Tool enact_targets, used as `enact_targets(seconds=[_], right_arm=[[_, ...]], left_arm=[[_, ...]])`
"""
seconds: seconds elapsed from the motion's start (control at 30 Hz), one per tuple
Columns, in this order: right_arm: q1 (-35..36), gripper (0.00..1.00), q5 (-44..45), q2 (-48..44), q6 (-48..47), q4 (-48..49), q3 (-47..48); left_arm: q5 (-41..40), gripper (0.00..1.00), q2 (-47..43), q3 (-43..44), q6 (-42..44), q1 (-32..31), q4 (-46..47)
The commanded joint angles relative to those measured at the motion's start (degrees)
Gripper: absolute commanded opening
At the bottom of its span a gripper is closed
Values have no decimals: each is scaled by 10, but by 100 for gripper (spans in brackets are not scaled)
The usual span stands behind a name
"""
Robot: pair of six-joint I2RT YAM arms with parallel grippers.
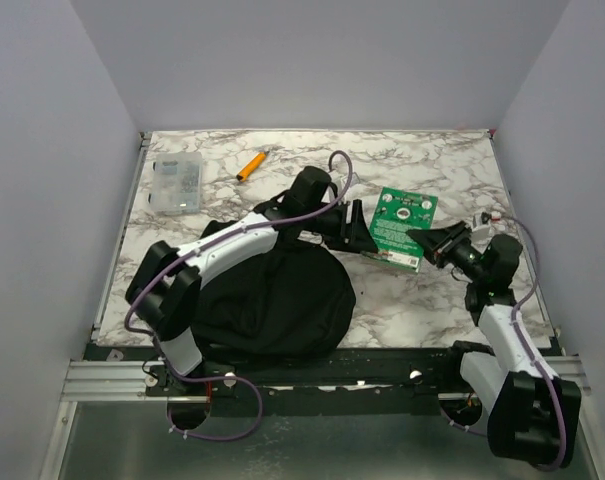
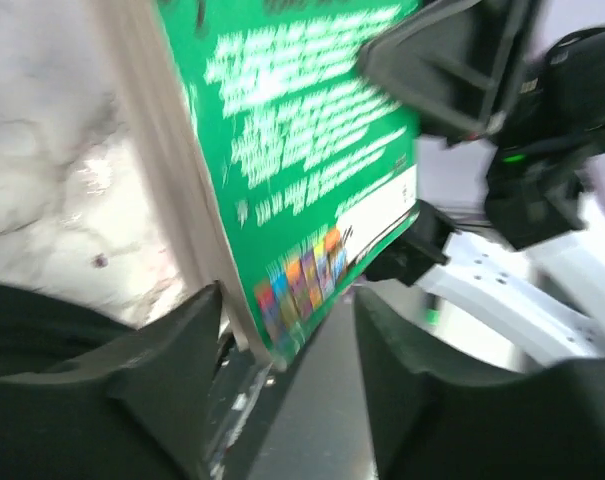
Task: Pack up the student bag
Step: Pick up the book from the center of the board.
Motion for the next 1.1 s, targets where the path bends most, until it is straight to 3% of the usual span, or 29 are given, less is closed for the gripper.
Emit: enact_targets(seconds=[0.0, 0.1, 0.17, 0.3, 0.4, 0.47, 0.6, 0.83, 1.07], right_arm=[[0, 8, 60, -44, -233, -297, 167], [0, 4, 37, -20, -314, -387, 255], [0, 4, -24, -3, -318, -380, 282], [5, 4, -168, 7, -247, -279, 300], [26, 1, -222, 6, -164, -200, 313], [57, 0, -223, 3, -123, -171, 325], [131, 0, -199, 9, -25, -84, 326], [210, 0, -162, 47, 191, 177, 297], [282, 0, -117, 99, 259, 288, 297]], left_arm=[[-144, 65, -129, -1, 165, 0, -160], [-211, 75, -199, -12, 211, 3, -223], [-208, 81, -246, -28, 218, 11, -234], [-114, 90, -336, -87, 164, 56, -195], [0, 97, -403, -169, 57, 109, -60], [32, 98, -434, -210, -20, 124, 31], [42, 98, -455, -228, -109, 124, 107], [8, 98, -518, -262, -165, 125, 213], [3, 98, -525, -270, -209, 124, 267]])
